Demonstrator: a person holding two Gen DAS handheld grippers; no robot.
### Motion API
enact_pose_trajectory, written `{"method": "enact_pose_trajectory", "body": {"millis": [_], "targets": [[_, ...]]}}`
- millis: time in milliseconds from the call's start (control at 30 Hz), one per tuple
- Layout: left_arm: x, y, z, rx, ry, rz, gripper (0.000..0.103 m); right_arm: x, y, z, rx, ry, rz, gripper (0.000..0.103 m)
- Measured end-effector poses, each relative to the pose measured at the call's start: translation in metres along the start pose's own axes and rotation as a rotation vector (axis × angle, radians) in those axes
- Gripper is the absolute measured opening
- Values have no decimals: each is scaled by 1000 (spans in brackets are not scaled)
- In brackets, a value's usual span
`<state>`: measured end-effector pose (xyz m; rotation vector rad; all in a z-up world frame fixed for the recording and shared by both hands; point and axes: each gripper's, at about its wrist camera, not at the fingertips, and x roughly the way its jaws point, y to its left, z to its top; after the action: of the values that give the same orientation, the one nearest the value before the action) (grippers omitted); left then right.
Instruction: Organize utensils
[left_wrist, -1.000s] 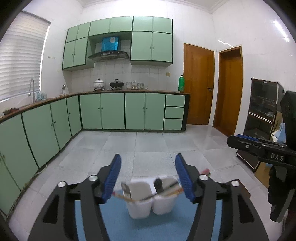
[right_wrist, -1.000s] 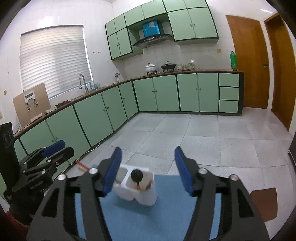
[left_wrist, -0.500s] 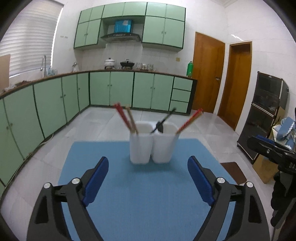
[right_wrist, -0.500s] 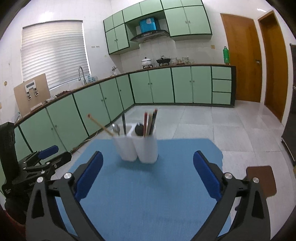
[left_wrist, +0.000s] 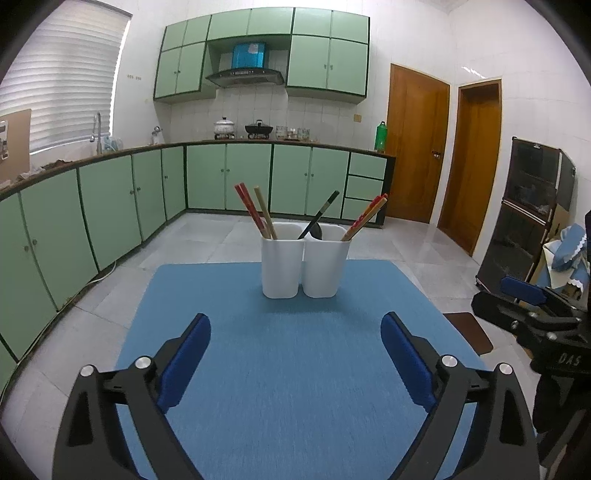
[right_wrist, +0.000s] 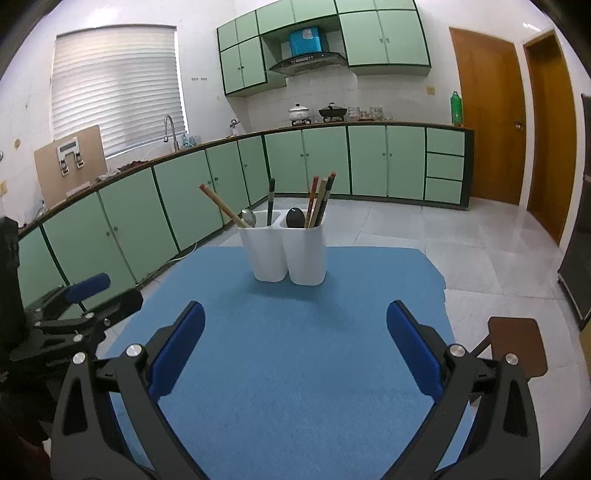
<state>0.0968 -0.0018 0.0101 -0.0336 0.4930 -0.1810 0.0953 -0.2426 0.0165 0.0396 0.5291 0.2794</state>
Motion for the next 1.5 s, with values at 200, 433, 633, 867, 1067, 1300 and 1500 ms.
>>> {"method": "enact_pose_trajectory", "body": {"millis": [200,433,633,867,1067,1300,1500], "targets": [[-15,-3,4,16,-34,10,94,-13,11,1,-42,-32,-5,96],[-29,-7,3,34,-66,28,97,-23,17,0,-56,-50,1,97],[-33,-6,1,26,-69,25,97,-24,21,-1,-56,-46,8,97],[-33,-5,2,25,-72,27,97,-24,23,0,-52,-46,9,97],[-34,-6,2,24,-73,26,97,-24,22,0,-51,-46,10,97],[-36,-6,1,19,-70,30,97,-23,24,0,-49,-47,11,97],[-40,-5,2,14,-74,35,97,-23,26,0,-51,-48,15,97]]}}
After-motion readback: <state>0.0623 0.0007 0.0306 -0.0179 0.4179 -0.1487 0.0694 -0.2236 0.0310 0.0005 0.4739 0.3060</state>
